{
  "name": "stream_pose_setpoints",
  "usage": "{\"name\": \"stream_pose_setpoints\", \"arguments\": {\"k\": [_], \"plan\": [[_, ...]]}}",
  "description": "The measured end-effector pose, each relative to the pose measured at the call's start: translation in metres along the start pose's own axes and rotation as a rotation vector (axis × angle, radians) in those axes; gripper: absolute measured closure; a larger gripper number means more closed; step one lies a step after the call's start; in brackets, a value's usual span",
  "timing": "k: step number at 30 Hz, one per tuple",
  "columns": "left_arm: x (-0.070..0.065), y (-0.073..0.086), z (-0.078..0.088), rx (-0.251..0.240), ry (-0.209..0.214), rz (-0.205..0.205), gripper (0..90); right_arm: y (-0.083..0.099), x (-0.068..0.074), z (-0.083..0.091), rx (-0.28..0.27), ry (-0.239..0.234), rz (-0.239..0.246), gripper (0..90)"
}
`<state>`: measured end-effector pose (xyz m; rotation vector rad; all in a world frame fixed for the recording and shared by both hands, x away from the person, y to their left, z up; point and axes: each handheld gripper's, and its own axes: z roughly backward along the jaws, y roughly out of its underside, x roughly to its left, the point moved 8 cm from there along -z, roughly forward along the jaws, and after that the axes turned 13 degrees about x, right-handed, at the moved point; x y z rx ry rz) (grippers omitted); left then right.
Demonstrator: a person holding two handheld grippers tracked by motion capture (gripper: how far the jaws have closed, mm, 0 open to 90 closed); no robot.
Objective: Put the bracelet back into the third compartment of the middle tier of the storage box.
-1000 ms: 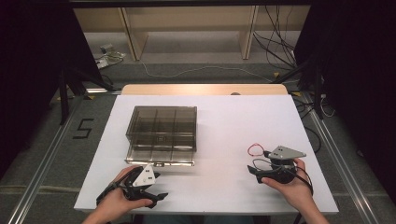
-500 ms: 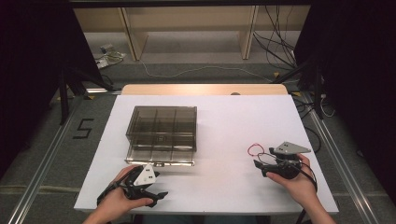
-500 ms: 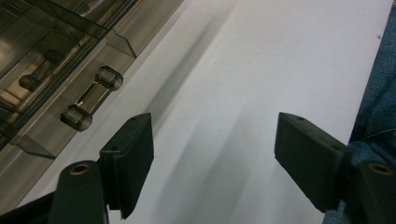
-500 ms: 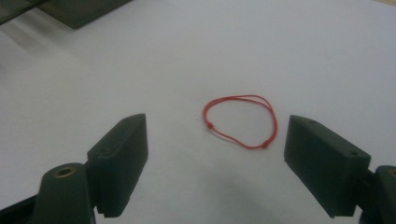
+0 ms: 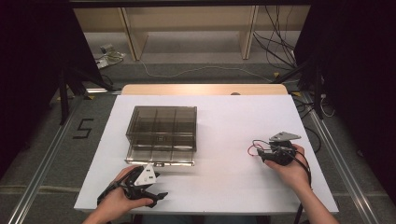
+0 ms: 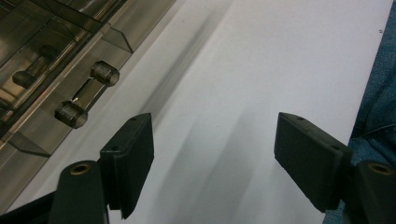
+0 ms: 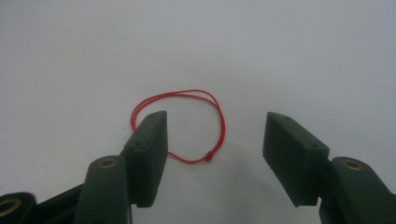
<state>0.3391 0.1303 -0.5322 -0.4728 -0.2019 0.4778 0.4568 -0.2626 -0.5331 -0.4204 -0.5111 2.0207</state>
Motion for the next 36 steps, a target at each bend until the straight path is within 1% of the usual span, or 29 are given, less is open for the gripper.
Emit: {"name": "stream_pose_setpoints", "arguments": {"k": [6,10,12,14,15,16,19,23,28,30,31,32,36], "plan": [[-0.0009,-0.0002,0.0014,0.000,-0.001,-0.010,28.6,-0.0006,-0.0043,-0.0083,0.040,-0.001,-0.032,50.3],[-0.0008,-0.0005,0.0015,-0.004,-0.001,-0.010,28.6,0.0012,-0.0052,-0.0115,0.063,-0.015,-0.059,54.3],[-0.0008,-0.0002,0.0014,-0.002,0.002,-0.010,28.6,0.0005,-0.0051,-0.0118,0.061,-0.021,-0.068,55.3],[-0.0005,0.0000,0.0007,-0.001,0.003,-0.010,28.6,0.0007,-0.0036,-0.0119,0.063,-0.045,-0.086,57.8],[-0.0003,0.0001,0.0005,0.001,0.003,-0.009,28.6,0.0007,-0.0030,-0.0117,0.064,-0.050,-0.090,58.7],[-0.0001,0.0001,0.0004,0.001,0.003,-0.008,28.6,0.0010,-0.0031,-0.0115,0.067,-0.041,-0.083,59.7],[-0.0001,0.0000,0.0009,-0.001,0.003,-0.009,28.6,0.0015,-0.0020,-0.0112,0.073,-0.042,-0.094,61.6],[-0.0006,0.0004,0.0005,0.000,0.003,-0.010,28.6,0.0034,-0.0016,-0.0096,0.086,-0.053,-0.118,70.6],[-0.0004,0.0005,0.0009,-0.003,0.003,-0.010,28.7,0.0058,-0.0021,-0.0087,0.085,-0.055,-0.149,76.4],[0.0000,0.0010,0.0008,0.001,0.003,-0.011,29.0,0.0062,-0.0019,-0.0091,0.080,-0.048,-0.142,79.4],[0.0002,0.0011,0.0007,0.002,0.003,-0.012,29.0,0.0065,-0.0011,-0.0090,0.081,-0.056,-0.145,83.2],[0.0002,0.0012,0.0005,0.003,0.004,-0.011,29.0,0.0068,-0.0005,-0.0090,0.081,-0.071,-0.152,85.1],[-0.0002,0.0006,0.0007,-0.001,0.003,-0.011,29.1,0.0077,-0.0018,-0.0094,0.075,-0.101,-0.190,88.0]]}}
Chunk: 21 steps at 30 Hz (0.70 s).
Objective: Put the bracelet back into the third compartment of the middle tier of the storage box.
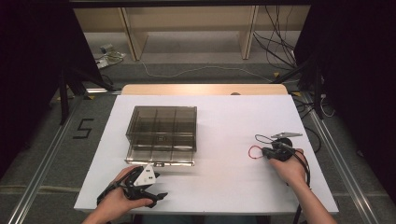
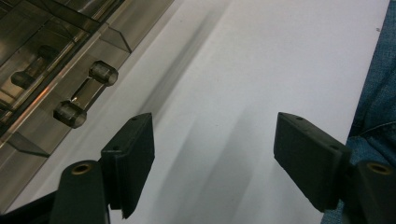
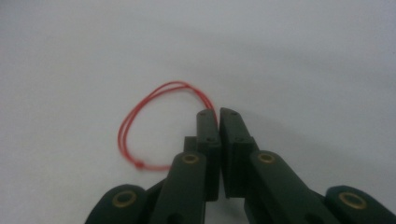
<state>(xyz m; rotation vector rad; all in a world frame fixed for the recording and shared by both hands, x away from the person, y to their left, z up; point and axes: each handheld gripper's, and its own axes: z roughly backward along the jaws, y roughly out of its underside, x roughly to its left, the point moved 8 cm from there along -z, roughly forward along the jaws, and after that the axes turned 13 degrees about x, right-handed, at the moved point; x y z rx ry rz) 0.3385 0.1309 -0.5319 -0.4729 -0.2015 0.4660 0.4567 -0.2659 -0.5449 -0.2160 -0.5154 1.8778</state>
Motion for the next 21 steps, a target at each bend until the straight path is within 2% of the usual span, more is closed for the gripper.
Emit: {"name": "stream_pose_setpoints", "arguments": {"k": [6,10,15,21], "plan": [[0.0001,0.0001,0.0001,0.000,0.001,0.000,29.2,-0.0011,-0.0002,0.0001,0.002,0.005,-0.015,89.0],[-0.0006,0.0004,-0.0005,0.002,0.003,-0.001,29.3,-0.0013,-0.0011,0.0012,0.002,-0.010,-0.028,89.1],[-0.0007,0.0000,-0.0005,-0.001,0.005,-0.002,29.2,-0.0035,-0.0019,0.0054,-0.027,-0.006,-0.042,89.1],[-0.0010,0.0000,-0.0005,0.003,0.006,-0.007,29.2,-0.0054,0.0048,0.0092,-0.051,-0.018,-0.014,89.1]]}}
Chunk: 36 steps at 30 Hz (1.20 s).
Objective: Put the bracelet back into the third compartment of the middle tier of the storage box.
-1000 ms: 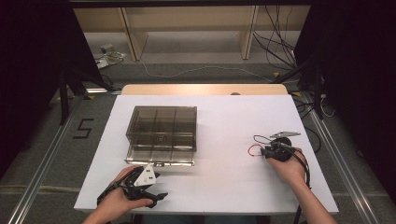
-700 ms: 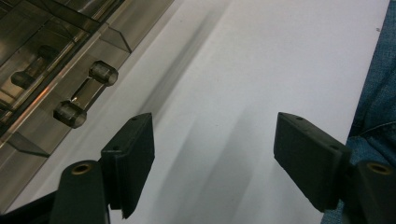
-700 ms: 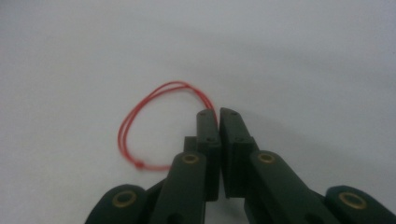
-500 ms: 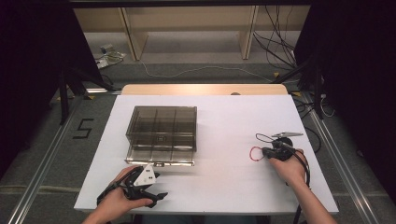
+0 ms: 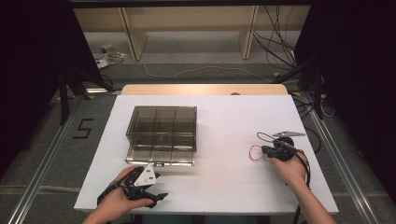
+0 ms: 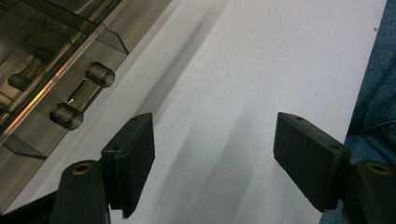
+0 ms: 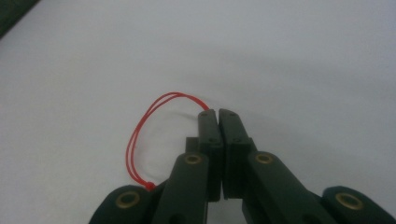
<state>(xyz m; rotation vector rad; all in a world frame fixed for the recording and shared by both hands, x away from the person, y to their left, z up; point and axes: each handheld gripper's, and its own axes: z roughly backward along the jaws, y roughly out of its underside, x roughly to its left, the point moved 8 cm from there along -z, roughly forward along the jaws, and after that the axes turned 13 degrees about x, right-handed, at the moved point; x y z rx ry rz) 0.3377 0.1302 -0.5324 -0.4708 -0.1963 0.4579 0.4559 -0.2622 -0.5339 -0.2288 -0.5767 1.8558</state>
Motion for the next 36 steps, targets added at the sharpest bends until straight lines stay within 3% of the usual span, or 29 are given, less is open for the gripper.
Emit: {"name": "stream_pose_setpoints", "arguments": {"k": [36], "plan": [[-0.001,0.000,-0.001,0.001,0.000,-0.002,29.1,-0.007,0.016,0.018,-0.099,-0.019,0.039,89.1]]}}
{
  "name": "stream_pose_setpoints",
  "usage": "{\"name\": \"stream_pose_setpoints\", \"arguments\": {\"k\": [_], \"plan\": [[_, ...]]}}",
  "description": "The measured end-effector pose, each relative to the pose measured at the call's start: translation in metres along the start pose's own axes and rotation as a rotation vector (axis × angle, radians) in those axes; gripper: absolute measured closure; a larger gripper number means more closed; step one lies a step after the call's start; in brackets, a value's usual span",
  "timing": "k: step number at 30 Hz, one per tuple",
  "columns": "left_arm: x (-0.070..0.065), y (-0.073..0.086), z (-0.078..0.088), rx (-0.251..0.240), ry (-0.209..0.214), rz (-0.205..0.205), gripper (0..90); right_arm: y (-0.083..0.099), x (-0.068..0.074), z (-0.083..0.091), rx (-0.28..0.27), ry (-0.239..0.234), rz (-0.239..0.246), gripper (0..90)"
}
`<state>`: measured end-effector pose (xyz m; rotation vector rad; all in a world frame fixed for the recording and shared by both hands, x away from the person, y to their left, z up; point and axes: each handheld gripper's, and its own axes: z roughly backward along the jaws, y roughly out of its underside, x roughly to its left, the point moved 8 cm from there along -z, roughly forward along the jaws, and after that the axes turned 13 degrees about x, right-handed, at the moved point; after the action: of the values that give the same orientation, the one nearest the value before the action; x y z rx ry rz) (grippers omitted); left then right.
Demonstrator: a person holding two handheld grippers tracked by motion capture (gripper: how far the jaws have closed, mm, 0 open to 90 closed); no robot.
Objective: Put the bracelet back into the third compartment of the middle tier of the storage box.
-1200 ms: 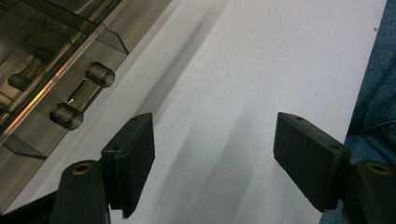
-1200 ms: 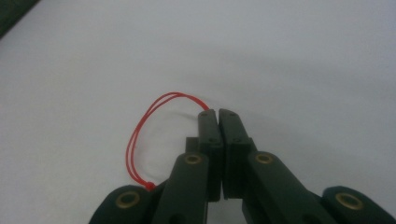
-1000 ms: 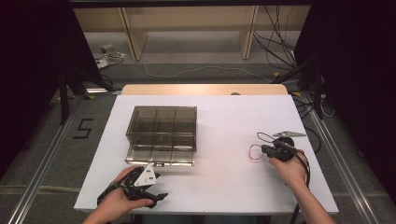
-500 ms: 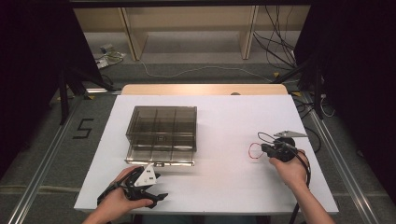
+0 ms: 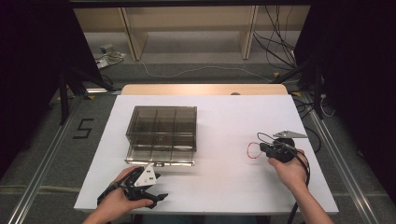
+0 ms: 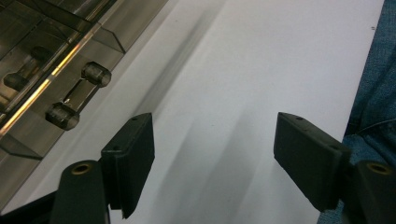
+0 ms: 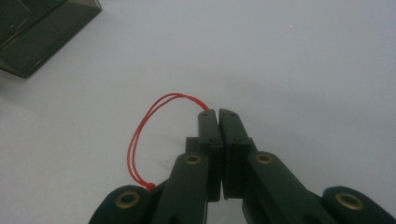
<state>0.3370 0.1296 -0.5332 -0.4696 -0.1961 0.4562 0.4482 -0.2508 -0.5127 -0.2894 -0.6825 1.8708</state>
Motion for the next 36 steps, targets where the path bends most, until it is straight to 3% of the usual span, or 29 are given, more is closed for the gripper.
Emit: {"name": "stream_pose_setpoints", "arguments": {"k": [36], "plan": [[-0.001,-0.002,-0.001,0.001,0.008,-0.002,28.3,-0.001,0.013,0.001,0.001,-0.014,0.041,89.0]]}}
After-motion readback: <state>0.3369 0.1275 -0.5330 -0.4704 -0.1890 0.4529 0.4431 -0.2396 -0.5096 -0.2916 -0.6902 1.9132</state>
